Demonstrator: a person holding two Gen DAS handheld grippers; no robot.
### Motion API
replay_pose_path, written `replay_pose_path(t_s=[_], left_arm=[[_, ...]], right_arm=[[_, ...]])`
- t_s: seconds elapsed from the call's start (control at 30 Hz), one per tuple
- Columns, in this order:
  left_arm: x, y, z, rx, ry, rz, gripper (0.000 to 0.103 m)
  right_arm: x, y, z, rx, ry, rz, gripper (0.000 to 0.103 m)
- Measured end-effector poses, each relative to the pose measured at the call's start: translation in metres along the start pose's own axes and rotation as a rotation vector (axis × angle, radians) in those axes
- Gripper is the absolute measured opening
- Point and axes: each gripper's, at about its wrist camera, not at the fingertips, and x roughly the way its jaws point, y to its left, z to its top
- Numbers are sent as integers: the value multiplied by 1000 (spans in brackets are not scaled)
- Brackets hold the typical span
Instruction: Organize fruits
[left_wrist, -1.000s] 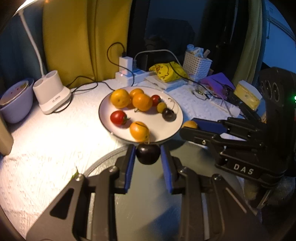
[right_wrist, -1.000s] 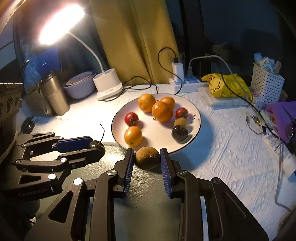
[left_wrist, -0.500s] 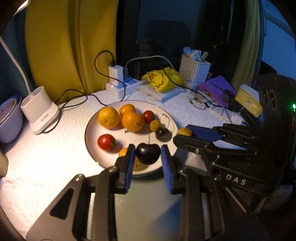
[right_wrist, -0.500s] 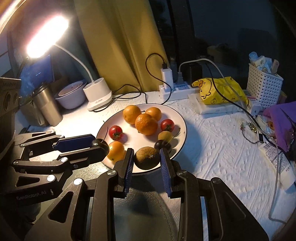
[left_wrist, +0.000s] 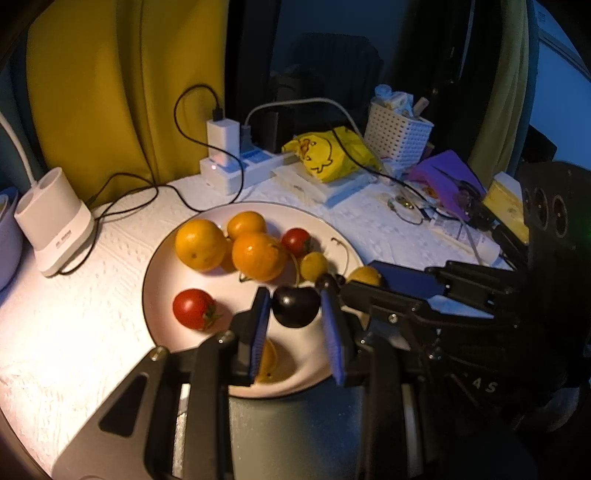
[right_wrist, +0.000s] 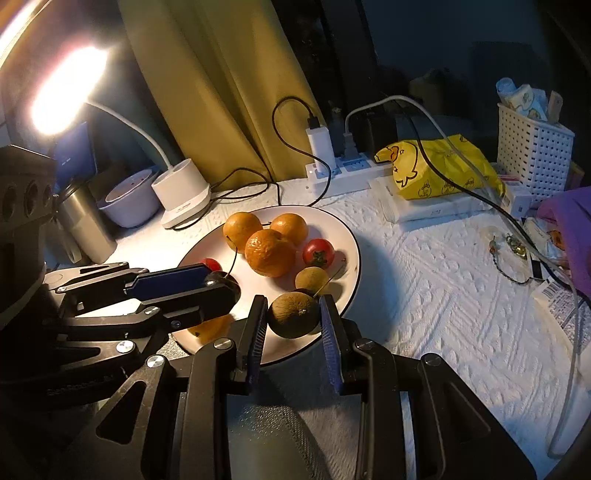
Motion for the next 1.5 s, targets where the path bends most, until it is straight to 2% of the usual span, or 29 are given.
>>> replay_pose_path(t_s=[0.3,0.5,0.87,1.5], left_arm=[[13,8,-1,-47,36,-7,31],[4,12,0,-67,16,-7,45],[-28,12,-7,-72,-23,3,45],[-100,9,-35,-84,-107,20,47]], right_arm=[[7,-5,0,19,9,0,31],[5,-3,0,18,7,-18,31],[-13,14,0,-1,-17,-35,31],[-63,64,-9,-66,-65,-31,32]])
